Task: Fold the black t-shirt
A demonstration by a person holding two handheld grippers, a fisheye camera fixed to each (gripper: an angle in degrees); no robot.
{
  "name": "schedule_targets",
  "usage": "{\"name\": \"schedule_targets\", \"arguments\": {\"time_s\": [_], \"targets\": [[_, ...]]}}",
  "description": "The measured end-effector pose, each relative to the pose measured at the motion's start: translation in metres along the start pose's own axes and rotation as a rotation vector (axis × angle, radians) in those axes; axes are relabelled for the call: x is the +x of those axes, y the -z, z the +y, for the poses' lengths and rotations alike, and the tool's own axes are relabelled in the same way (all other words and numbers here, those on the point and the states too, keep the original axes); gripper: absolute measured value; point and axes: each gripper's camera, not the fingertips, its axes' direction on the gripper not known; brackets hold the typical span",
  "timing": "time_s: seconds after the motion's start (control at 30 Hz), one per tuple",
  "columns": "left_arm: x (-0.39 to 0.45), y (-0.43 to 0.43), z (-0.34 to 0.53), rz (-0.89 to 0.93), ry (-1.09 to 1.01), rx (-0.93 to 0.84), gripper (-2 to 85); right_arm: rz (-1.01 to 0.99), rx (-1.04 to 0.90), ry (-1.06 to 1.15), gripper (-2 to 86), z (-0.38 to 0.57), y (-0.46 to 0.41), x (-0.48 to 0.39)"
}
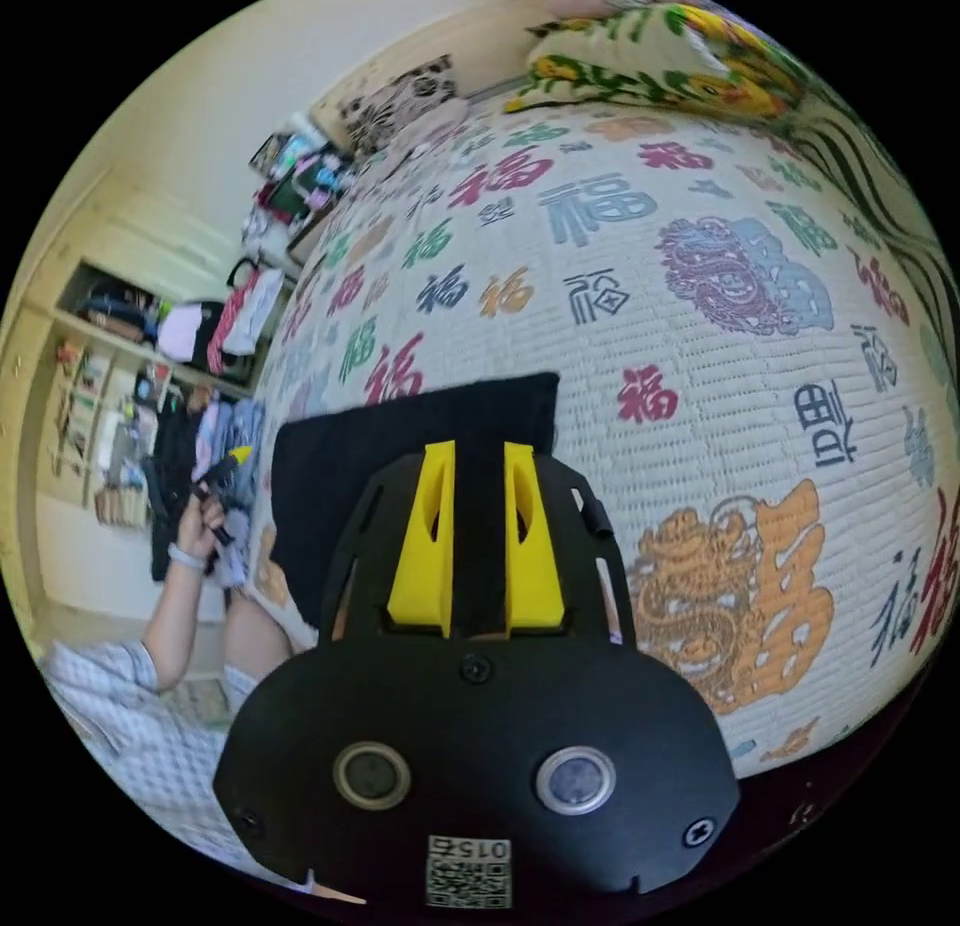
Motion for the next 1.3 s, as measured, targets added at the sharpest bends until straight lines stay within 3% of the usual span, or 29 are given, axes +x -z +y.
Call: {"name": "schedule_targets", "arguments": {"time_s": [0.13,0.27,0.53,0.77,0.83,0.97,1.13,1.3], "targets": [[-0.042,-0.035,-0.009,0.137,0.138,-0.09,7.9,0.002,-0.054,-0.073,4.6,-0.026,-0.027,0.006],[-0.048,-0.045,-0.008,0.19,0.112,-0.118,2.7,-0.006,-0.083,-0.07,0.0,-0.036,-0.038,0.0],[-0.061,-0.029,0.008,-0.053,-0.023,-0.114,-0.6,0.164,-0.073,-0.039,-0.8,-0.055,-0.051,-0.023],[-0.062,-0.011,0.034,-0.017,-0.027,-0.074,4.4,0.219,-0.053,0.012,4.5,-0.064,-0.058,-0.064],[-0.064,0.023,0.06,0.007,0.009,-0.027,8.0,0.291,-0.034,0.142,4.8,-0.065,-0.048,-0.095],[-0.061,0.057,0.119,0.008,0.052,-0.021,9.5,0.239,-0.062,0.372,5.7,-0.072,-0.055,-0.164],[-0.042,0.044,0.184,0.0,0.129,-0.098,11.7,0.089,-0.17,0.667,6.8,-0.085,-0.12,-0.294],[-0.038,0.032,0.202,0.042,0.204,-0.088,13.5,0.102,-0.33,0.86,7.4,-0.089,-0.208,-0.403]]}}
